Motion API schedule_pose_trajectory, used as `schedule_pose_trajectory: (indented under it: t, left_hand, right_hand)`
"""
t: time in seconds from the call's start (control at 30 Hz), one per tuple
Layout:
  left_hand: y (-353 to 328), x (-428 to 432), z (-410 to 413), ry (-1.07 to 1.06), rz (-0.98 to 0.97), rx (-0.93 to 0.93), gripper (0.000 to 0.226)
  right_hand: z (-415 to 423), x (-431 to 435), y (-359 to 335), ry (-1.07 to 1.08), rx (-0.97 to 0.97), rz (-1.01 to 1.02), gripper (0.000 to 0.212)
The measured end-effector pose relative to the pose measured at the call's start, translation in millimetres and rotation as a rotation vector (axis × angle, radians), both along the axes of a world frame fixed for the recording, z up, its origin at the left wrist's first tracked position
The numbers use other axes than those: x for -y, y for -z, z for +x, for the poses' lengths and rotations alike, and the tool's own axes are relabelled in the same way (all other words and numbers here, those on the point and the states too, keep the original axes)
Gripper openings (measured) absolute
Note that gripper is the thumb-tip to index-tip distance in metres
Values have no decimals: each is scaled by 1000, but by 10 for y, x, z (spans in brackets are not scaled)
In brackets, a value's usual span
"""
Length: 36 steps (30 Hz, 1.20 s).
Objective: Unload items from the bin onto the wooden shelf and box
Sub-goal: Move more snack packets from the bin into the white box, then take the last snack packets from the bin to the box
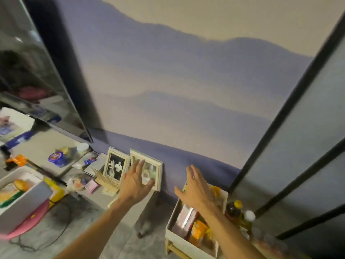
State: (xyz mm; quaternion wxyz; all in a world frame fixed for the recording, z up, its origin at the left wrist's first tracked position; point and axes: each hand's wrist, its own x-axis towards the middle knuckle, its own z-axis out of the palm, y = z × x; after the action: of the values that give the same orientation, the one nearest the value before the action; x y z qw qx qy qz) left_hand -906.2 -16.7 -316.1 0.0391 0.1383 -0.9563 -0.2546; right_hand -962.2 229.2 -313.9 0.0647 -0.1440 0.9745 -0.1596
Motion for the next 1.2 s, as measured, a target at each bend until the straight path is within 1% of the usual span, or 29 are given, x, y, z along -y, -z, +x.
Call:
schedule_pose_trajectory:
  t: [0.07,0.13,0.23,0.3,0.37,0.43,0.5,0.6,0.77,0.9,1.03,1.07,1.2]
  left_hand:
    - [-255,378,119,-48,-57,-70,88]
    - [-491,914,372,-141,-94,-137,89]
    - [-705,1766,796,-304,-133,-170,99]
    - [-835,2275,1123,-424,-151,-188,103]
    - [-988,2692,1461,-533,-169,-197,111]
    - [-1097,3083,1778,-619,-192,-207,115]
    - [-1172,3441,2083,-672,-214,-212,109]
    - [-1189,3912,2490,-734,-238,-189,99]
    - [-1043,4399,3008,-813,-215,-107,96]
    - [-877,4709,3165,-849,-178,-62,100]
    - [-686,5098,3063,-892,-162,-28,108]
    - [-635,5207,3002,-900,-157,-10,109]
    - [-366,5763,2704,-943,-137,55,112]
  right_hand:
    - [-90,296,-203,-36,-13,-21,107]
    - [-113,742,-410,-114,-47,-41,109]
    - [-74,1512,-690,-195,-117,-51,112]
    - [19,2090,-833,-228,-153,-83,118]
    - [147,2680,-937,-281,-185,-123,123]
    - [341,3241,-1074,-350,-197,-138,115]
    - [550,3769,-1165,-431,-186,-156,110]
    - [841,4483,-1183,-522,-173,-166,109]
    - [1245,5378,-1045,-655,-109,-154,106]
    - [1444,5932,-909,-746,-68,-131,105]
    - [1385,6510,-692,-822,-79,-107,89]
    - [1331,6670,-627,-835,-66,-104,89]
    - [1026,7406,-348,-881,-3,-64,104]
